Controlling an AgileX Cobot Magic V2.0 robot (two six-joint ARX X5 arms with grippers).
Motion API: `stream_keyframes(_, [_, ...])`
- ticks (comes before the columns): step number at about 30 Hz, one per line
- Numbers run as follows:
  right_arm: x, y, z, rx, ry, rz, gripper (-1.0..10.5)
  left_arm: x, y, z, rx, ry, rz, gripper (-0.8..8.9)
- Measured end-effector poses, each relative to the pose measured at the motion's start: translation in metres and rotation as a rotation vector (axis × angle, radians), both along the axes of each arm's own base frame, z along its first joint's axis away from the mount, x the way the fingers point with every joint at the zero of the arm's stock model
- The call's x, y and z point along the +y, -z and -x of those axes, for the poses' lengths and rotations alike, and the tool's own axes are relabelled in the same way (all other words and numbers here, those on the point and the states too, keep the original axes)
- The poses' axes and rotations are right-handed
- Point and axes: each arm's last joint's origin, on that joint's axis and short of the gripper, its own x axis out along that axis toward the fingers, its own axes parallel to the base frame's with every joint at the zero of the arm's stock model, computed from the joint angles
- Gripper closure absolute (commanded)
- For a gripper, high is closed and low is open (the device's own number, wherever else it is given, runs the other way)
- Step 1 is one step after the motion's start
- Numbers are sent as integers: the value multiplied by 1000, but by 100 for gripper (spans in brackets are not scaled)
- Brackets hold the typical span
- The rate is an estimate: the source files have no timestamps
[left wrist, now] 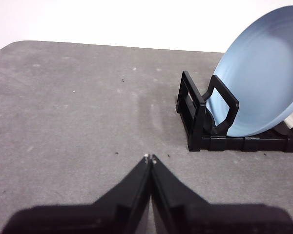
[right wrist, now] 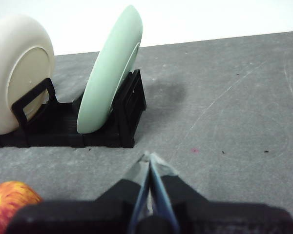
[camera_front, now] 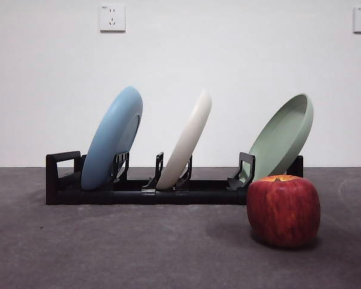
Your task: Take the blue plate from the plate rack,put the plate on the table,take the apple from the table,put the apple in the plate
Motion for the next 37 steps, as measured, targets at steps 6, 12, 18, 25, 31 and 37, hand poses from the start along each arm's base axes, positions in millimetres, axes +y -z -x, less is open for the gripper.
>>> stream_keyframes(6, [0,0,0,6,8,-49,946,0,-1,0,-11,15,3,815])
stream_keyframes(12, [0,-2,0,31,24,-194,957,-2,-4,0,-30,76,34,819])
stream_keyframes(18, [0,-36,6,-30,30,-312,957,-3,-32,5,-63,100,111,819])
stream_keyframes(25, [0,-93,9,-85,10,-344,957,-5,-80,5,-73,153,136,819])
stream_keyframes(31, [3,-143,-1,-27,-78,-335,957,-7,-129,-9,-42,228,147,819])
stream_keyframes(37, [7,-179,-21,132,-159,-281,948,-14,-168,-36,69,418,190,819])
